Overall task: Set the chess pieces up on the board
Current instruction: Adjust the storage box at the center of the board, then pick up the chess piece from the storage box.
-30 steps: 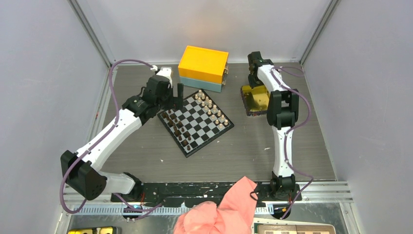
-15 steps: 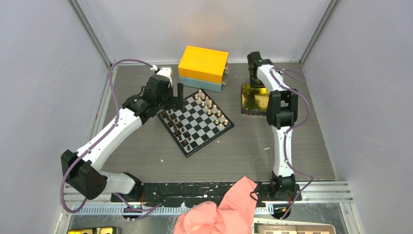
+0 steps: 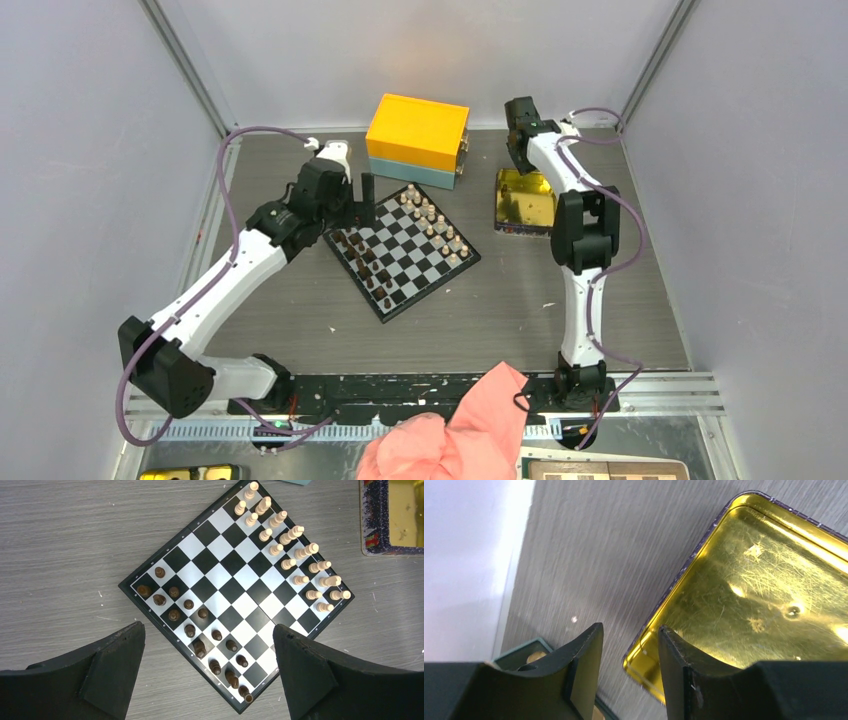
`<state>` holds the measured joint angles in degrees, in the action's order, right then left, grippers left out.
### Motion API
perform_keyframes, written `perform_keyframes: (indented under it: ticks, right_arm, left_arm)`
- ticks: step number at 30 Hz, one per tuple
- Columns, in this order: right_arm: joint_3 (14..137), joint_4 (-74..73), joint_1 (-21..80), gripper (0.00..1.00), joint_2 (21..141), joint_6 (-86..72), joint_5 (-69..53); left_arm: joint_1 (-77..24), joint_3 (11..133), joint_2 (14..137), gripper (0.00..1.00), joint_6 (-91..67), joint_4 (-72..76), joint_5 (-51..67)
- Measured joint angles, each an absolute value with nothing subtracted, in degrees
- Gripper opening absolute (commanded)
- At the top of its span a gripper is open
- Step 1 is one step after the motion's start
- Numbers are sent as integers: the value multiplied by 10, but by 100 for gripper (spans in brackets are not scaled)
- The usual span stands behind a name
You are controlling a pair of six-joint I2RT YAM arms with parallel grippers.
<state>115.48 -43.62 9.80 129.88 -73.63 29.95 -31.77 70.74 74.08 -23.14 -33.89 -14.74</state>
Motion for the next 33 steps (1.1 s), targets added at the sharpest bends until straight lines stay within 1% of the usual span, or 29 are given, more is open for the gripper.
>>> perform_keyframes:
  ticks: [6, 8, 9, 12, 15, 17, 26, 33]
  right_arm:
    - [1105, -418, 118, 49, 1226, -662, 299]
    - [1076, -413, 126, 48, 1200, -635, 299]
    - [1064, -413, 128, 46, 1191, -625, 300]
    - [1000, -399, 135, 36, 1153, -583, 298]
    - [928, -386, 138, 33, 1118, -541, 291]
    - [901, -384, 137, 32, 1105, -515, 282]
    - [895, -364, 134, 34, 1107, -448, 219]
    - [931, -357, 129, 36, 1146, -437, 193]
  left_arm:
    - [-319, 681, 712, 98, -237, -335, -144]
    - [-319, 672, 702, 98, -238, -332, -143]
    - [-319, 668, 697, 98, -238, -331, -143]
    - [-319, 651, 678, 98, -239, -329, -141]
    - [-319, 638, 661, 99, -239, -329, -139]
    - [-319, 632, 652, 98, -239, -329, -139]
    - [-319, 623, 640, 99, -239, -328, -135]
    - [-319, 621, 634, 99, -238, -329, -135]
